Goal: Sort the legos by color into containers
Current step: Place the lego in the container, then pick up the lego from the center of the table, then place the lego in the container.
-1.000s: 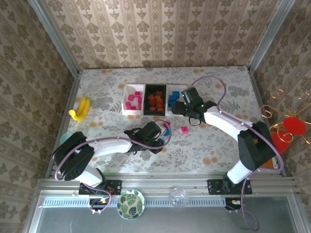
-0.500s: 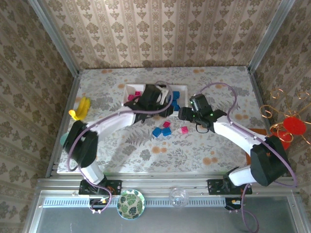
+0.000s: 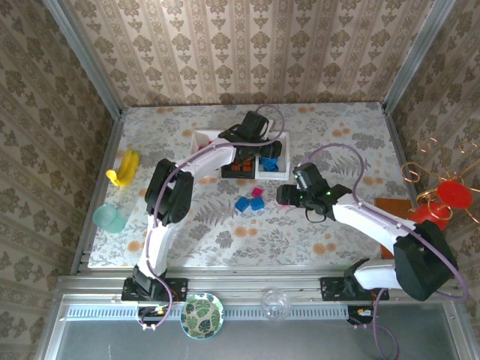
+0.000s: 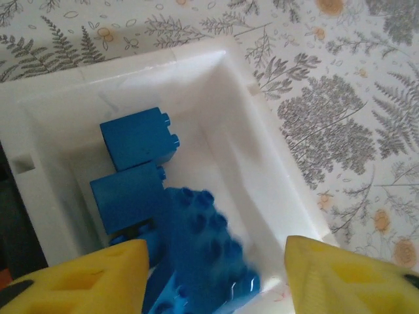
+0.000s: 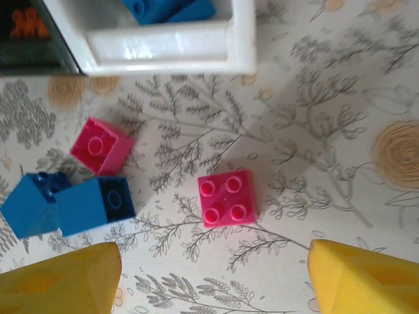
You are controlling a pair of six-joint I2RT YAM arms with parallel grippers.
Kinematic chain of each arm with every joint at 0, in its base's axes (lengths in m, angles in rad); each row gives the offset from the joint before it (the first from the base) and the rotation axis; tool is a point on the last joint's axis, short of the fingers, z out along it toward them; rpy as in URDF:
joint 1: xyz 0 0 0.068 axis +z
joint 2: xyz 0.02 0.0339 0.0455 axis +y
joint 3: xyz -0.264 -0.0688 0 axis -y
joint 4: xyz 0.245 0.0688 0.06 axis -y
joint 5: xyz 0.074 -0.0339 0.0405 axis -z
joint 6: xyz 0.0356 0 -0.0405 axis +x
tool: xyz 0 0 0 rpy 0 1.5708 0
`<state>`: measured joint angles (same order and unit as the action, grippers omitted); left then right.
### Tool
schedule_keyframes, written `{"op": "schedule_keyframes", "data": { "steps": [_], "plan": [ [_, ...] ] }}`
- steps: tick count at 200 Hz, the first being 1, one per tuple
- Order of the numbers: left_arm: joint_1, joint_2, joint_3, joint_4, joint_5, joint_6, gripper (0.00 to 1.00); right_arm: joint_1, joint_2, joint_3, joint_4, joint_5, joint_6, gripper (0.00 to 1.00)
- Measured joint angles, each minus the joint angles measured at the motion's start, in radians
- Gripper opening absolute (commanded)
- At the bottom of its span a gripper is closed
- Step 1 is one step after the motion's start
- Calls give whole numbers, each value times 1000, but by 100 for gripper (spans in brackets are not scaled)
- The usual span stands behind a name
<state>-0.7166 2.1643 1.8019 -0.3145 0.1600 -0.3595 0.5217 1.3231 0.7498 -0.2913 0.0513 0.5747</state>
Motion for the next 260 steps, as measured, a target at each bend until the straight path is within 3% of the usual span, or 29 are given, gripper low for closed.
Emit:
{"op": "schedule_keyframes", "data": {
  "steps": [26, 65, 104, 147, 175, 218, 260],
  "plan": [
    [-11, -126, -93, 35, 0, -9, 82, 12, 97, 3, 5, 0, -6, 76],
    [-56, -515, -396, 165, -22, -16, 100, 13, 219, 26, 8, 23, -23, 74],
    [-103, -838, -759, 285, -109, -31, 100, 13, 285, 63, 17, 38, -40, 65],
    [-106, -1025, -1120, 253, -266, -68, 100, 18, 333, 115, -10, 76, -77, 34],
    [-101, -1124, -1226, 216, -341, -91, 100, 29, 335, 139, 23, 48, -109, 22],
    [-87, -1178, -1332, 184, -397, -134, 100, 66, 281, 223, 26, -33, -132, 21],
    [-85, -1301, -1425, 95, -410, -198, 100, 126, 412, 565, 56, -113, -135, 22]
  ]
}}
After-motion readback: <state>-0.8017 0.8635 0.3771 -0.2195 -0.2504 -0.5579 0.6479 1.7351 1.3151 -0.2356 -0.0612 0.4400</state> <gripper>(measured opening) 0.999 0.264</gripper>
